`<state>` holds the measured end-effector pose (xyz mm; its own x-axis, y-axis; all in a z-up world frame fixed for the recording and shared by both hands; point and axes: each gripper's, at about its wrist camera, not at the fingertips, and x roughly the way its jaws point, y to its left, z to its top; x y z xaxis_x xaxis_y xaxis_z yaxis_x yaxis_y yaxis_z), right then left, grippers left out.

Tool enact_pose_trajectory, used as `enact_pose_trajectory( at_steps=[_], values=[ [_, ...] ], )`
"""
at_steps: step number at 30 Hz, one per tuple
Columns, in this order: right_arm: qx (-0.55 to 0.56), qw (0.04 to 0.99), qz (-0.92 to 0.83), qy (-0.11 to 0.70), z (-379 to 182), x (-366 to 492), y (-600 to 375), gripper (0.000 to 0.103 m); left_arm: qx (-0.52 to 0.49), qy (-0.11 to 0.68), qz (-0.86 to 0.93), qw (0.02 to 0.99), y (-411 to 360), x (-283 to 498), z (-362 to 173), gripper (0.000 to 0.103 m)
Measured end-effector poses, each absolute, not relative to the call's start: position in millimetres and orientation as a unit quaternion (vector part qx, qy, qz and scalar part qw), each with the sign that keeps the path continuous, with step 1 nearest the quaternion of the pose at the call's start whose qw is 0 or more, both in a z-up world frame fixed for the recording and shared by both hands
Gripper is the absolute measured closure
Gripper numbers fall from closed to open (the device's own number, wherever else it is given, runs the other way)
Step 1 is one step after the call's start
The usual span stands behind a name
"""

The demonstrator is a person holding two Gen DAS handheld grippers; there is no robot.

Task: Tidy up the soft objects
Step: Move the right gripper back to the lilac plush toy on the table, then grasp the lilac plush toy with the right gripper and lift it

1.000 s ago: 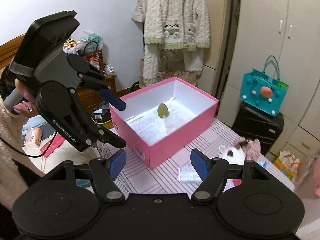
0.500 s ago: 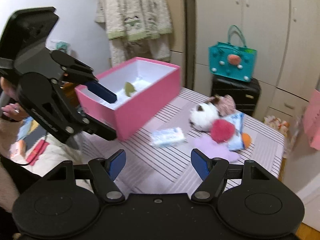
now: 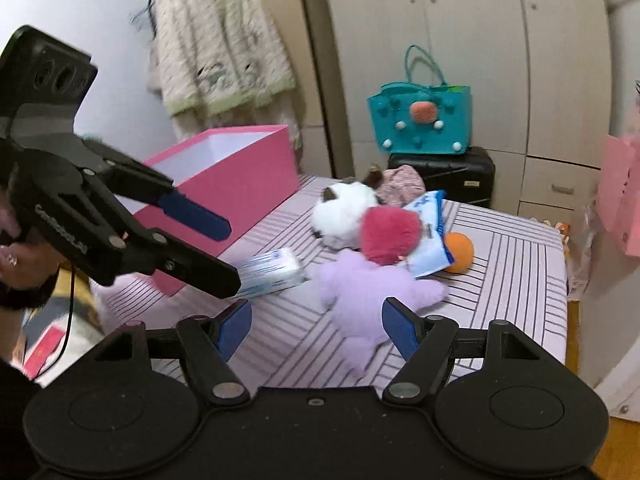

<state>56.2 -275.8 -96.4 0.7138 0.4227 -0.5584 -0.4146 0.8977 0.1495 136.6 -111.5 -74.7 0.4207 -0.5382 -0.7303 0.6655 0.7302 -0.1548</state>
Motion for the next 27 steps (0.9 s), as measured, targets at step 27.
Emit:
enact_pose_trajectory(
  at_steps=[27],
  values=[
    [-0.087, 0.941, 0.111, 0.308, -157.5, 89.3, -237.7, 0.021, 0.036, 0.411, -0.345, 0.843, -141.4, 200.7, -146.1, 0.043]
  ],
)
